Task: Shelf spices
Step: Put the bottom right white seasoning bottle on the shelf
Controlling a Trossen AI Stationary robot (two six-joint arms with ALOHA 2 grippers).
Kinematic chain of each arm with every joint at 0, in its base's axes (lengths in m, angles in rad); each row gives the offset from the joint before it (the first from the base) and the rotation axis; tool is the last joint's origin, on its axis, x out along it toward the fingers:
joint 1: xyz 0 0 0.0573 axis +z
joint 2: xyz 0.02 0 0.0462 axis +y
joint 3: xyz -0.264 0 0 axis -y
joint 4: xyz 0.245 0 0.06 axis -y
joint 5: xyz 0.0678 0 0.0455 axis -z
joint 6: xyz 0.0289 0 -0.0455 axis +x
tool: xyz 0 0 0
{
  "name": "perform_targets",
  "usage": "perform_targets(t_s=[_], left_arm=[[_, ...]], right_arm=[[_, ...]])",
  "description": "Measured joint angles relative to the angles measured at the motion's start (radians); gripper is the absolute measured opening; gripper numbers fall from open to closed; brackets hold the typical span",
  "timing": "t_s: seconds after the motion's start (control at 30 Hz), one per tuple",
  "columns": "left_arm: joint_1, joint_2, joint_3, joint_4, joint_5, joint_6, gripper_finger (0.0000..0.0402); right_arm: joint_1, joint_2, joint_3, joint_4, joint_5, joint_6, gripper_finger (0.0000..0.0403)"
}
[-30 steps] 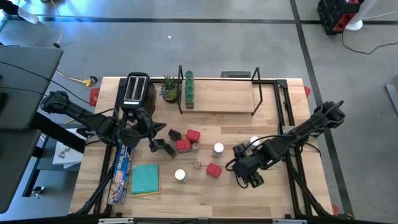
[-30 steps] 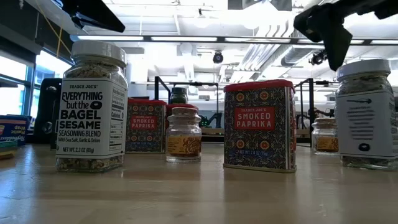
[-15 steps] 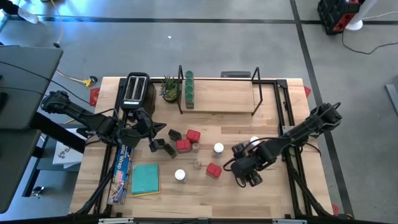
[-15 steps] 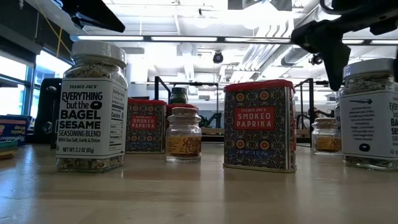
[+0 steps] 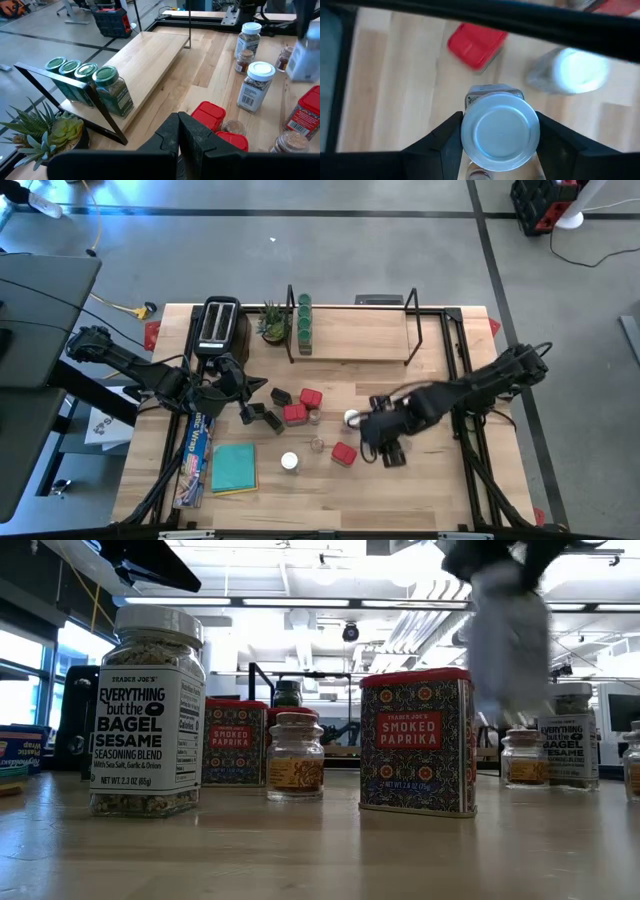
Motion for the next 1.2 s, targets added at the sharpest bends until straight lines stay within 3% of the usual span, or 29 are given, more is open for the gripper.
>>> perform_targets(t_s=[0.2,0.4,0.63,0.9,1.2], left_arm=[[0.0,0.0,0.0,0.0,0.0,0.0,0.0003],[0.0,0.0,0.0,0.0,0.0,0.0,0.0003],[0.0,0.0,0.0,0.0,0.0,0.0,0.0003],[0.0,0.0,0.0,0.0,0.0,0.0,0.0003],[0.0,0.0,0.0,0.0,0.0,0.0,0.0003]], right_arm=[[-0.186,-0.002,0.252,-0.151,0.075,-0.072,0.0193],[-0.464,0.037,0.381,-0.157,0.078,-0.22,0.0193],[-0.69,0.243,0.515,-0.124,-0.041,-0.415,0.0193],[-0.834,0.506,0.726,-0.169,-0.107,-0.544,0.0193],[-0.871,0.61,0.788,-0.162,-0.154,-0.607,0.0193]])
